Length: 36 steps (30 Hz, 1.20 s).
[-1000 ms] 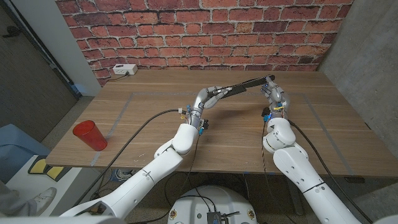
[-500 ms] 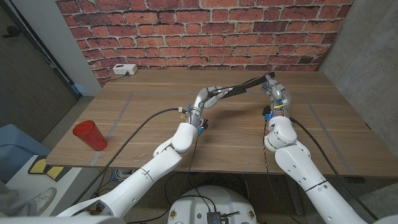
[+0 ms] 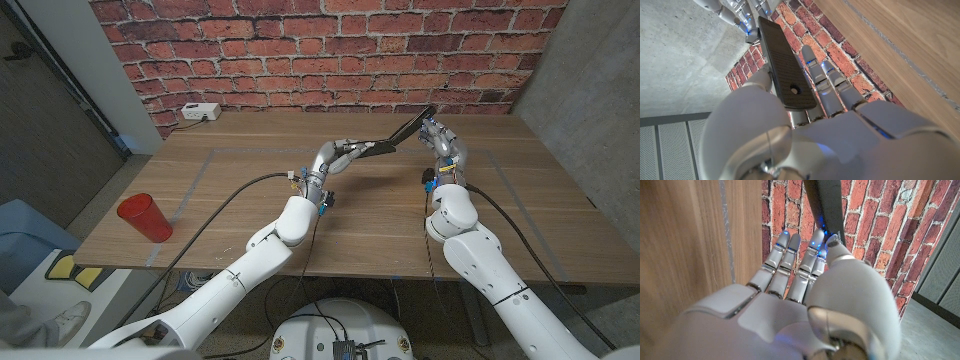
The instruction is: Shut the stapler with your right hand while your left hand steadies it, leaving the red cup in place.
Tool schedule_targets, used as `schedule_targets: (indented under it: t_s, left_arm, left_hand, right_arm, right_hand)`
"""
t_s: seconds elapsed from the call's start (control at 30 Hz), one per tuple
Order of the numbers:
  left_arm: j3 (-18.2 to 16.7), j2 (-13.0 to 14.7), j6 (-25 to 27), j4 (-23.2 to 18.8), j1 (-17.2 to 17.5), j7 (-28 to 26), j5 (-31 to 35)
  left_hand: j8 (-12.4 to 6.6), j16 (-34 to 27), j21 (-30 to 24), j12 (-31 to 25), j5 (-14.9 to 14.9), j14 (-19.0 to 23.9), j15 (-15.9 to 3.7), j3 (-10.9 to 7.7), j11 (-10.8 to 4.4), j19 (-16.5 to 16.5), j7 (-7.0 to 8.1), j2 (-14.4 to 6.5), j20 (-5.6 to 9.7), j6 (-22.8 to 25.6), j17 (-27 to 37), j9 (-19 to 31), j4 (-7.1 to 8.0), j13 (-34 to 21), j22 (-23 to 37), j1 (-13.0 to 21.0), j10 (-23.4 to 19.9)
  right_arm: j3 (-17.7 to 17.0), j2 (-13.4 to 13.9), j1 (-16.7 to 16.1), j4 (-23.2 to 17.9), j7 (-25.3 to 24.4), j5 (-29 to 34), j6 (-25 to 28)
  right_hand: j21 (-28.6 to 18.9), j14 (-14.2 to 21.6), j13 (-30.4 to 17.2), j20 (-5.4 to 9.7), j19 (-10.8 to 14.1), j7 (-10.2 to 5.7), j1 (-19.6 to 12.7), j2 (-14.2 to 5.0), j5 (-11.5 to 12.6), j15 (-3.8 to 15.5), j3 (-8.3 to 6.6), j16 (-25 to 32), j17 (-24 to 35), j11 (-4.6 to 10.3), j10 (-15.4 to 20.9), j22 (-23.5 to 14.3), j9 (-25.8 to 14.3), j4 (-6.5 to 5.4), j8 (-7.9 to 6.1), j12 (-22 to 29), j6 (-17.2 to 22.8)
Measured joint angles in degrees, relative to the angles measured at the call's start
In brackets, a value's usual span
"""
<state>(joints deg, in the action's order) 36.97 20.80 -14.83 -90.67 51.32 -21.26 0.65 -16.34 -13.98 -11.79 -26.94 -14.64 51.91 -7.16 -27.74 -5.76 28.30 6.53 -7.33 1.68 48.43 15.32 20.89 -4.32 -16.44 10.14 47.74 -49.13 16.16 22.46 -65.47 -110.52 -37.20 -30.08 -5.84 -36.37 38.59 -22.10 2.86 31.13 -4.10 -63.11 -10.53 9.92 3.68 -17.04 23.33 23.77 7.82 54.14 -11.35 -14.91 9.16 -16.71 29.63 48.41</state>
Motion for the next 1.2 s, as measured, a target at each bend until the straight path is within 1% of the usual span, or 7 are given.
schedule_targets:
  t_s: [0.1, 0.53, 0.77, 0.93, 1.03, 1.17, 1.2]
  left_arm:
    - [0.1, 0.0, 0.2, 0.0, -0.1, 0.0, 0.2]
    - [0.4, 0.4, 1.1, -0.6, -0.7, 0.4, 0.6]
    - [0.5, 0.4, 1.2, -0.6, -0.8, 0.6, 0.6]
    - [0.7, 0.5, 1.2, -0.4, -1.2, 0.9, 0.5]
    - [0.7, 0.5, 1.2, -0.4, -1.2, 1.0, 0.4]
    - [0.8, 0.5, 1.2, -0.1, -1.3, 1.1, 0.3]
    - [0.8, 0.5, 1.2, -0.1, -1.3, 1.1, 0.3]
  left_hand:
    - [0.00, 0.0, 0.0, 0.0, 0.0, 0.0, 0.00, 0.03, 0.00, 0.3, 0.00, 0.0, 0.26, 0.0, -0.1, 0.2, 0.10, 0.0, 0.0, 0.0, 0.0]
    - [-0.01, 0.2, 0.0, -0.1, 0.0, 0.1, 0.10, -0.02, -0.01, 0.3, 0.00, 0.0, 0.26, 0.0, 0.0, 0.5, 0.15, 0.0, 0.0, 0.0, 0.0]
    - [-0.24, 0.2, 0.0, -0.1, 0.0, 0.3, -0.12, -0.02, -0.02, 0.3, -0.11, 0.0, 0.26, 0.1, 0.0, 0.8, 0.15, 0.0, 0.0, 0.0, 0.0]
    - [-0.24, 0.2, 0.0, -0.1, 0.1, 0.4, -0.07, -0.02, -0.02, 0.3, -0.12, 0.1, 0.26, 0.1, 0.0, 0.9, 0.15, 0.0, 0.0, 0.1, 0.0]
    - [-0.24, 0.2, 0.0, -0.1, 0.1, 0.6, -0.19, -0.02, -0.02, 0.3, -0.12, 0.1, 0.26, 0.1, 0.0, 1.0, 0.15, 0.0, 0.0, 0.1, 0.0]
    - [-0.23, 0.2, 0.0, -0.1, 0.1, 0.6, -0.19, -0.02, -0.03, 0.3, -0.12, 0.1, 0.26, 0.1, 0.0, 1.1, 0.15, 0.0, 0.0, 0.1, 0.0]
    - [-0.23, 0.2, 0.0, -0.1, 0.1, 0.6, -0.19, -0.02, -0.03, 0.3, -0.12, 0.2, 0.26, 0.1, 0.0, 1.1, 0.15, 0.0, 0.0, 0.2, 0.0]
  right_arm:
    - [0.0, 0.3, 0.1, 0.1, 0.2, 0.3, -0.1]
    - [0.2, 1.3, 0.5, 0.3, 2.0, 2.0, -0.5]
    - [0.5, 1.5, 0.7, 0.3, 2.1, 2.5, -0.1]
    - [1.0, 1.6, 0.9, 0.0, 1.6, 4.6, 0.6]
    - [1.4, 1.7, 1.0, -0.1, 1.6, 4.6, 0.6]
    - [1.7, 1.7, 1.1, -0.1, 1.1, 6.5, 1.1]
    - [1.7, 1.7, 1.1, -0.2, 1.1, 6.5, 1.1]
  right_hand:
    - [0.0, 0.0, -0.2, 0.00, 0.0, -1.76, -0.5, -0.41, 0.3, 0.00, -0.36, 0.0, 0.1, 0.17, -0.2, 0.0, -0.8, 0.06, -0.32, 0.0, 1.3]
    - [-0.5, 0.6, -0.6, 0.00, 0.0, -1.73, -0.7, 0.74, 0.3, 0.00, -0.19, 0.4, 0.8, 0.27, -0.3, -0.3, -0.4, -0.11, -0.34, 0.3, 1.3]
    - [-0.9, 0.6, -0.7, 0.00, 0.0, -1.74, -0.7, 0.73, 0.3, 0.00, -0.05, 0.6, 1.1, 0.26, -0.3, -0.3, -0.4, -0.25, -0.34, 0.5, 1.3]
    - [-1.1, 0.6, -0.9, 0.00, 0.0, -1.52, -0.7, 0.73, 0.3, 0.00, -0.05, 0.6, 1.4, 0.26, -0.3, -0.3, -0.5, -0.24, -0.34, 0.5, 1.5]
    - [-1.4, 0.6, -0.9, 0.00, 0.0, -1.52, -0.7, 0.73, 0.3, 0.00, 0.19, 0.6, 1.4, 0.26, -0.3, -0.3, -0.5, -0.01, -0.34, 0.7, 1.5]
    - [-1.6, 0.6, -0.8, 0.00, 0.0, -1.52, -0.4, 1.05, 0.3, 0.00, 0.54, 0.6, 1.3, 0.28, -0.3, -0.3, -0.4, -0.35, -0.27, 0.9, 1.5]
    - [-1.8, 0.6, -0.7, 0.00, 0.0, -1.52, -0.1, 1.12, 0.3, 0.00, 0.71, 0.4, 1.2, 0.58, -0.7, -0.3, -0.4, -0.80, -0.02, 0.6, 1.5]
